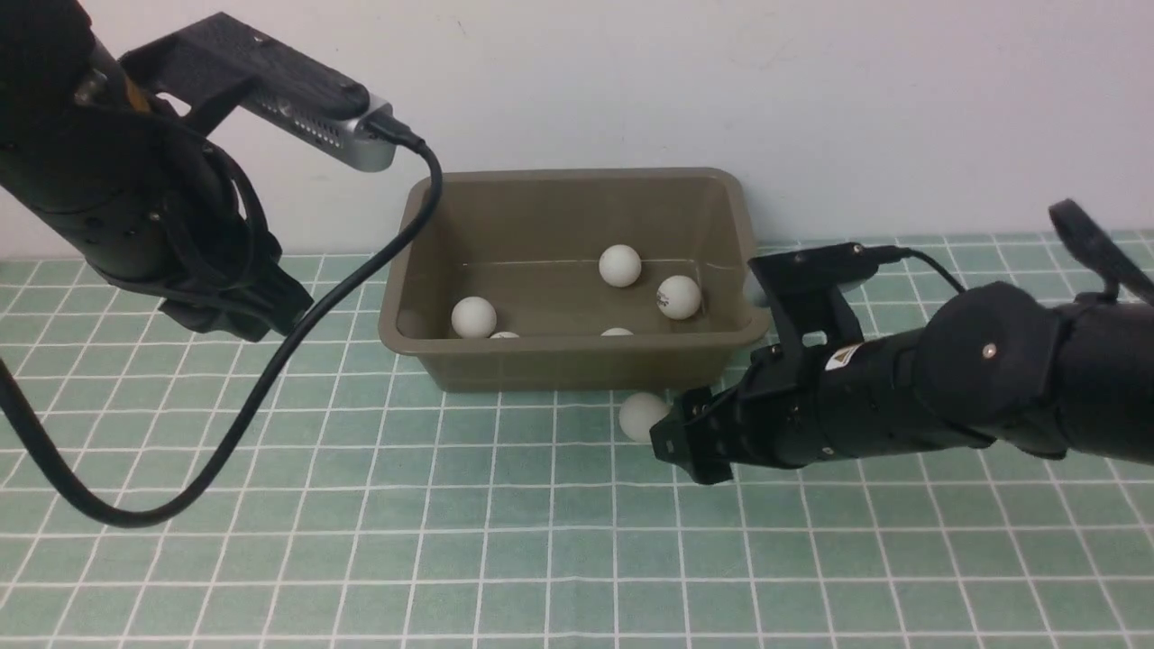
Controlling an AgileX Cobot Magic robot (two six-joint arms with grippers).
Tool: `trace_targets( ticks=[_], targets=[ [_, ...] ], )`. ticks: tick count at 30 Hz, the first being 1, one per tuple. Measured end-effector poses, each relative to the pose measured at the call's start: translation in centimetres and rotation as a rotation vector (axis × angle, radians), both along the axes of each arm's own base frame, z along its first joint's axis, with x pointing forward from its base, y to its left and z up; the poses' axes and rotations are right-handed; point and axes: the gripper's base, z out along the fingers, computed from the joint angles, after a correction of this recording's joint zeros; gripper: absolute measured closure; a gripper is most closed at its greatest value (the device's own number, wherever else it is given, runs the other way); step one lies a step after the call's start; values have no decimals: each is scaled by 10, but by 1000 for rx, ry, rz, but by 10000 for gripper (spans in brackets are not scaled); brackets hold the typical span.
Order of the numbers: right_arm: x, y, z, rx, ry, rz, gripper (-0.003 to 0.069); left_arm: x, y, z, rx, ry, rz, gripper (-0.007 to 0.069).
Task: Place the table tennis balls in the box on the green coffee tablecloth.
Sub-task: 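Reach for and grasp a ping pong ball on the table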
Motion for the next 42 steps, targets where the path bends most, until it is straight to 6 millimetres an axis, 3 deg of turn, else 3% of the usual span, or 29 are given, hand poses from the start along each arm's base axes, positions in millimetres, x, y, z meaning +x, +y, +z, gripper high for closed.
trace_targets(
  ticks=[13,27,37,42],
  targets=[
    [12,2,-18,22,4,-92,75,0,0,0,0,0,-1,388],
    [31,11,1,47,-92,-89,75,0,0,0,0,0,-1,388],
    [37,17,-24,31,-10,-89,75,0,0,0,0,0,-1,388],
    [38,17,-26,49,2,-116,75,0,0,0,0,0,-1,388]
  ],
)
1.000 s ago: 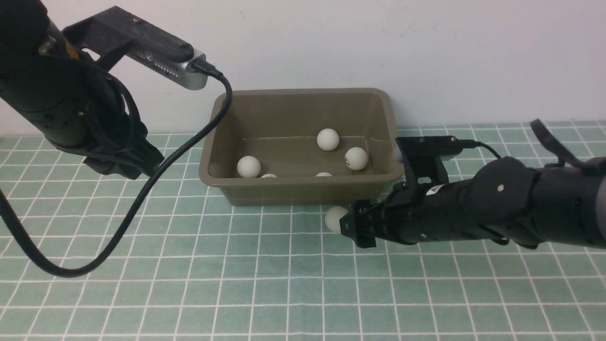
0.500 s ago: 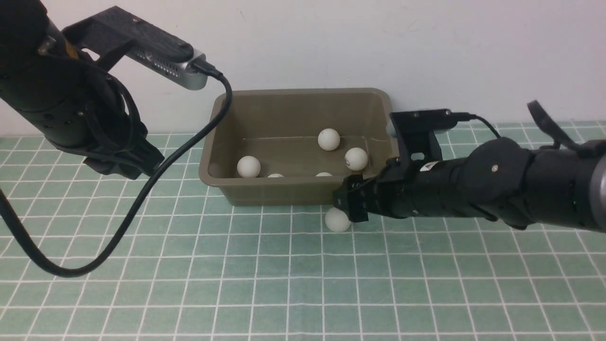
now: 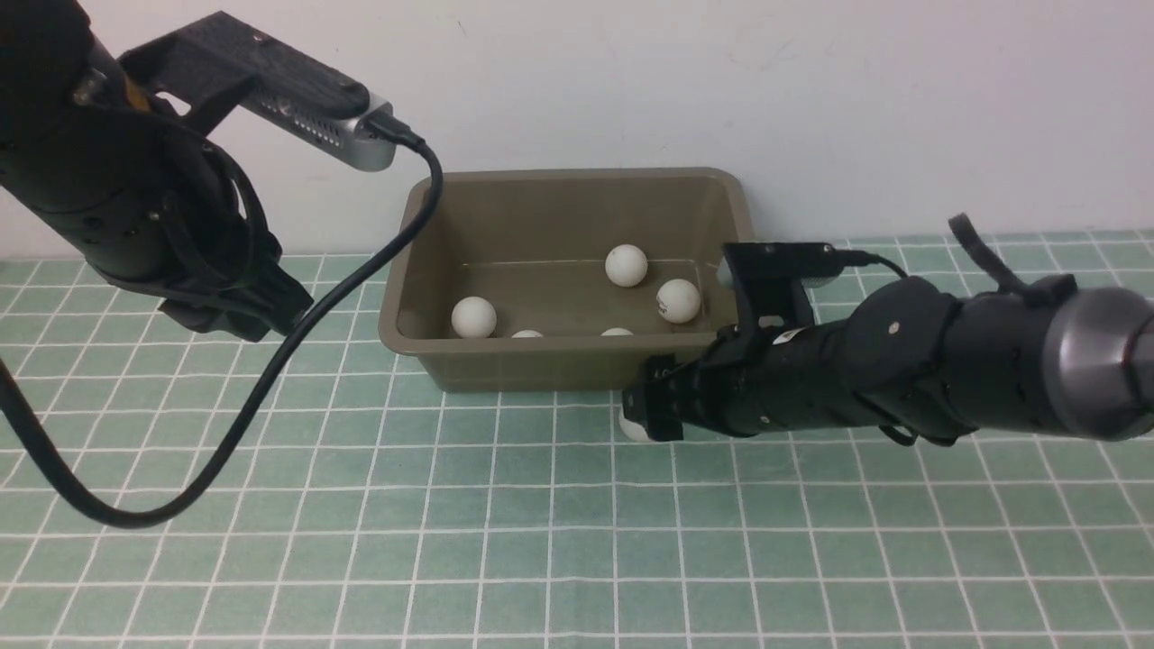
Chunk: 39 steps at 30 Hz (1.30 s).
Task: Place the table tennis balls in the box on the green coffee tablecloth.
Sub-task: 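Reach for and grasp a ping pong ball on the table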
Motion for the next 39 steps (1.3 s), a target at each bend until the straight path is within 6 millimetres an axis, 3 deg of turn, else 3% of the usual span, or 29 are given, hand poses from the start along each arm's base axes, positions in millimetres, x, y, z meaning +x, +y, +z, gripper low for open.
trace_targets(
  ticks=[5,16,32,36,38,39],
  targets=[
    [7,2,-10,0,7,-30,75,0,0,0,0,0,0,388],
    [17,26,-24,3,11,-11,75,0,0,0,0,0,0,388],
    [25,27,-44,-14,14,-60,82,0,0,0,0,0,0,388],
    [26,26,-44,-16,9,-64,144,0,0,0,0,0,0,388],
    [26,26,-44,-16,7,-65,293,0,0,0,0,0,0,388],
    [26,26,-44,-16,7,-65,314,0,0,0,0,0,0,388]
  ],
)
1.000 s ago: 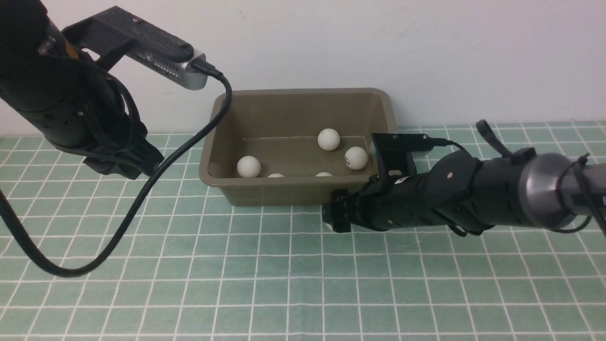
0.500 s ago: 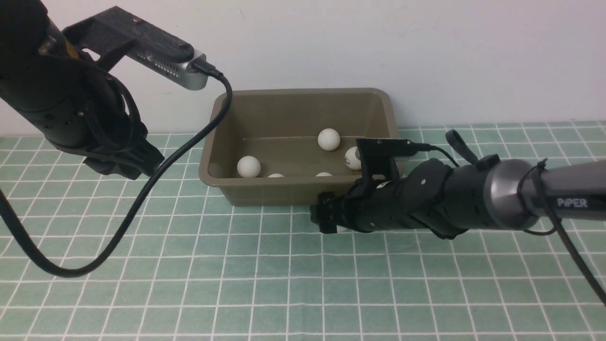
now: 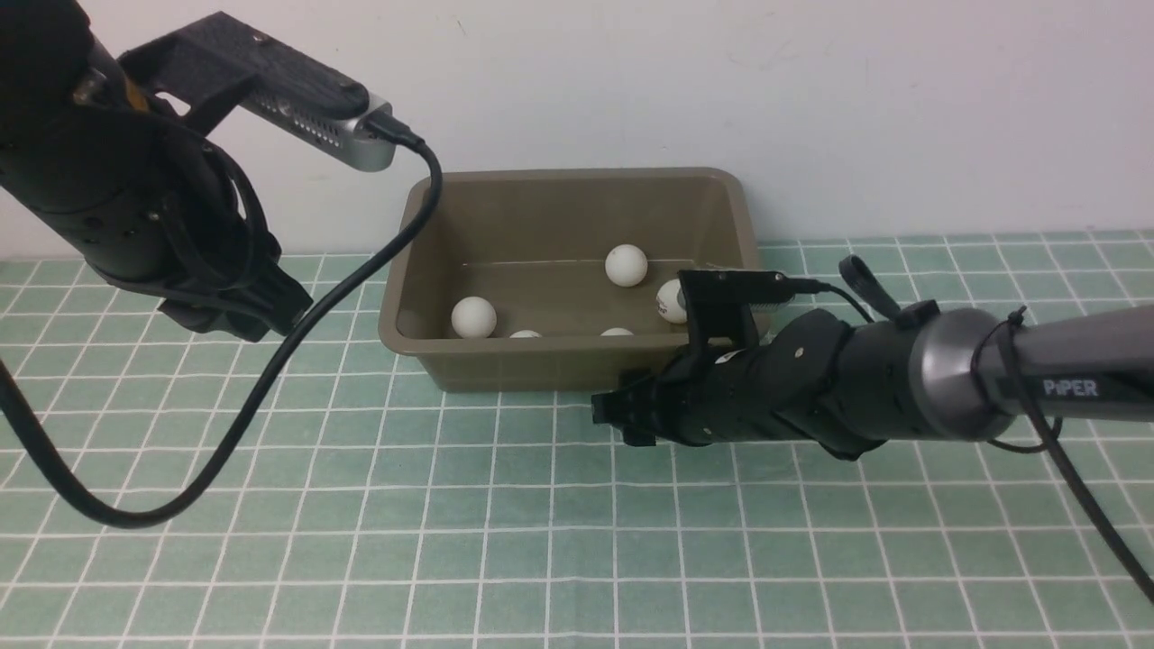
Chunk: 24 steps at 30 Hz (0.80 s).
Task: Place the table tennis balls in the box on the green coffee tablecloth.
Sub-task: 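Reach for and grasp a ping pong ball on the table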
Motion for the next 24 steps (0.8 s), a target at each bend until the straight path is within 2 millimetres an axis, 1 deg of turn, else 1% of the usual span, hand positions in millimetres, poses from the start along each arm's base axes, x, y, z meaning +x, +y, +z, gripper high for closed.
trace_targets(
  ticks=[1,3,6,12,13,15,16,17,19,20,22,23,24],
  targets=[
    [0,0,0,-1,1,2,327,0,0,0,0,0,0,388],
    [-1,0,1,-4,1,13,314,0,0,0,0,0,0,388],
    [-4,1,5,-11,3,50,314,0,0,0,0,1,0,388],
    [-19,-5,30,-27,-26,130,314,0,0,0,0,1,0,388],
    [-20,-6,32,-28,-29,131,314,0,0,0,0,1,0,388],
    [-33,-11,46,-28,-26,176,314,0,0,0,0,1,0,388],
    [-37,-13,50,-31,-29,187,314,0,0,0,0,1,0,388],
    [-38,-13,50,-30,-26,188,314,0,0,0,0,1,0,388],
    [-54,-21,69,-43,-51,236,314,0,0,0,0,1,0,388],
    [-54,-21,69,-43,-51,236,314,0,0,0,0,1,0,388],
    [-65,-28,94,-50,-113,277,314,0,0,0,0,1,0,388],
    [-66,-29,99,-50,-132,282,314,0,0,0,0,1,0,388],
    [-68,-31,113,-48,-187,282,314,0,0,0,0,1,0,388]
  ],
)
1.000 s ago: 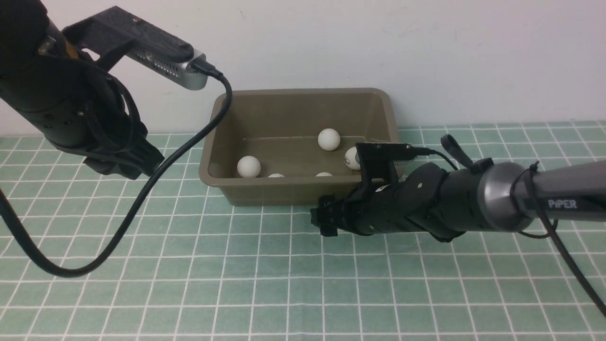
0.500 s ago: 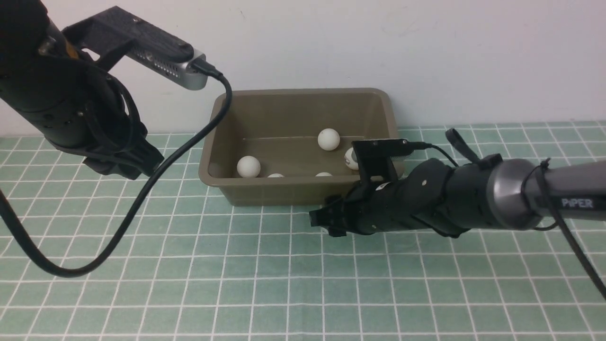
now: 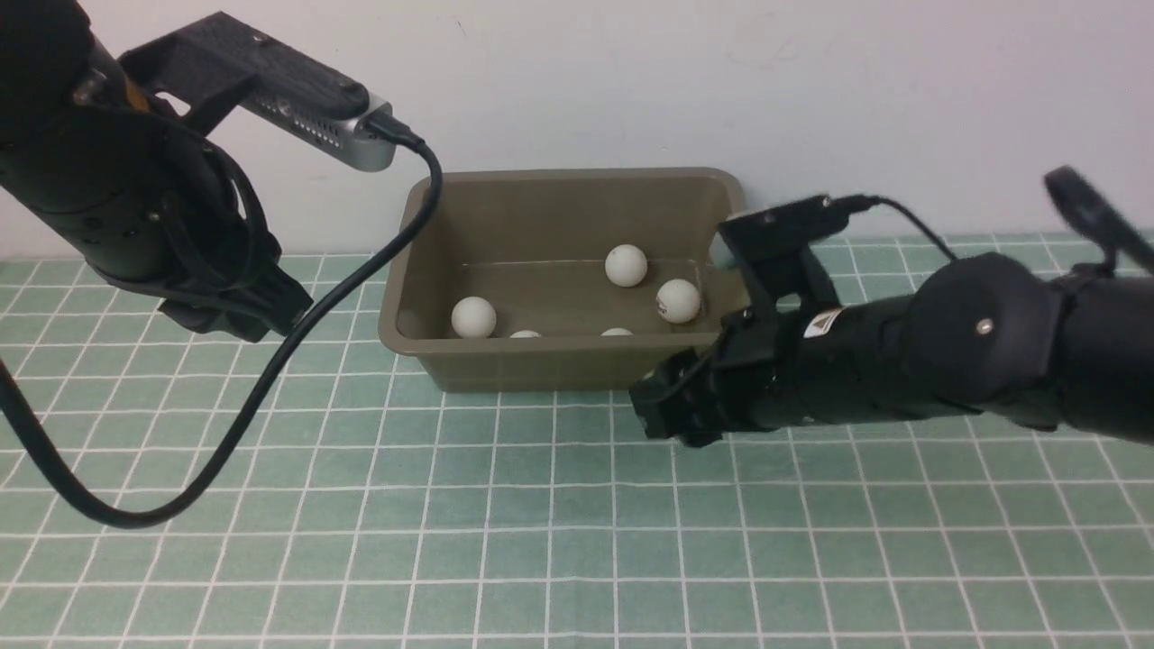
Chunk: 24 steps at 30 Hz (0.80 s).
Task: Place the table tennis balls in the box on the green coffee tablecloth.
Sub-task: 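Reach for and grasp a ping pong ball on the table, then release the ping pong ball into the bin and lift the gripper away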
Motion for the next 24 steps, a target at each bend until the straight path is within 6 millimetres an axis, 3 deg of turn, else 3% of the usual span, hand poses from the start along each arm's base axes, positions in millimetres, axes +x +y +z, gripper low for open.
trace_targets(
  ticks=[3,7,10,14,17,24],
  targets=[
    [7,-2,20,19,-109,-21,314,0,0,0,0,0,0,388],
    [28,-3,25,27,-162,-67,314,0,0,0,0,0,0,388],
    [49,-3,13,13,-150,-95,314,0,0,0,0,0,0,388],
    [92,0,-21,-38,-124,-126,314,0,0,0,0,1,0,388],
    [113,2,-38,-50,-90,-126,314,0,0,0,1,2,0,388],
    [132,13,-59,-69,-23,-82,314,0,0,0,1,2,0,388]
  ],
)
